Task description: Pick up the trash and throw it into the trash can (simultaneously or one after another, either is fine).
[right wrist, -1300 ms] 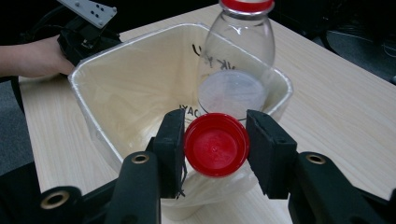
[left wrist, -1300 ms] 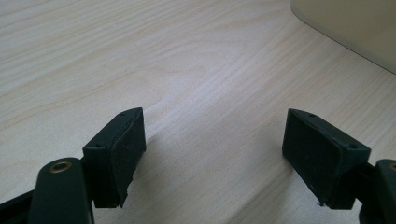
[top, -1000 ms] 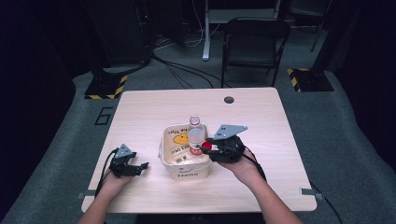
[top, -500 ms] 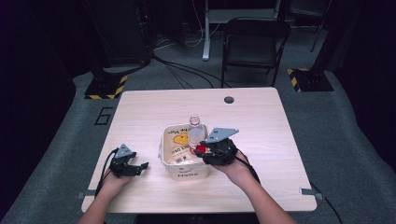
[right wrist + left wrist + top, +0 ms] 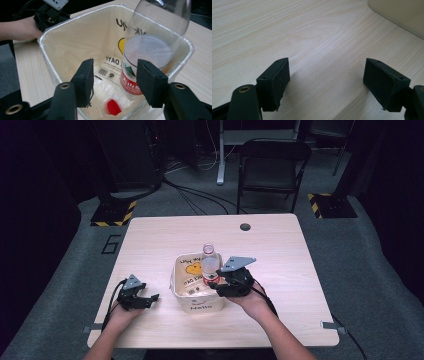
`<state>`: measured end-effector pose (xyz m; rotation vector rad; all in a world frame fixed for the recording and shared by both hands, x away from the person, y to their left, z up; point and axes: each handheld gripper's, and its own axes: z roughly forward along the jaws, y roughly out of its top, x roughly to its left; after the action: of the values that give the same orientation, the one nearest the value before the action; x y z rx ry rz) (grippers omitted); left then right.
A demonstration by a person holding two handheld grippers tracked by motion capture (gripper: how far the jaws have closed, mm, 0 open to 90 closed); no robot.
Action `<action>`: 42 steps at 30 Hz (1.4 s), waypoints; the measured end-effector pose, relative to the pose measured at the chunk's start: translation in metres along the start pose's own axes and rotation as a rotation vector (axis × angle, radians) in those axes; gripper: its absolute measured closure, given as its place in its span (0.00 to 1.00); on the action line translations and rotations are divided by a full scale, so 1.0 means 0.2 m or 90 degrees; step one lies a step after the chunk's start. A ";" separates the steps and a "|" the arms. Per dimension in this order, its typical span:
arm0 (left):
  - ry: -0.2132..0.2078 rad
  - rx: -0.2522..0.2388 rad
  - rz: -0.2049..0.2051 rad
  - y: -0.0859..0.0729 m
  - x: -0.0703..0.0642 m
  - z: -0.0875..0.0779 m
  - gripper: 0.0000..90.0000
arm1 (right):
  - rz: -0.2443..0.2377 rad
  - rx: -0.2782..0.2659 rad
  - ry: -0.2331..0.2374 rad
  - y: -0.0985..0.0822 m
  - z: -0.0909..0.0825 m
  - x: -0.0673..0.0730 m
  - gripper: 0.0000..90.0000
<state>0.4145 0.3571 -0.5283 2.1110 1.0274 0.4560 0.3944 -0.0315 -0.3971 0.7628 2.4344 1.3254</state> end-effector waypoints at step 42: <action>-0.003 0.000 0.002 -0.01 0.00 -0.01 0.24 | 0.085 -0.048 -0.160 -0.26 -0.28 -0.25 0.39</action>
<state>0.4125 0.3578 -0.5284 2.1125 1.0213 0.4517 0.3930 -0.1213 -0.4119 1.0200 2.1578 1.2737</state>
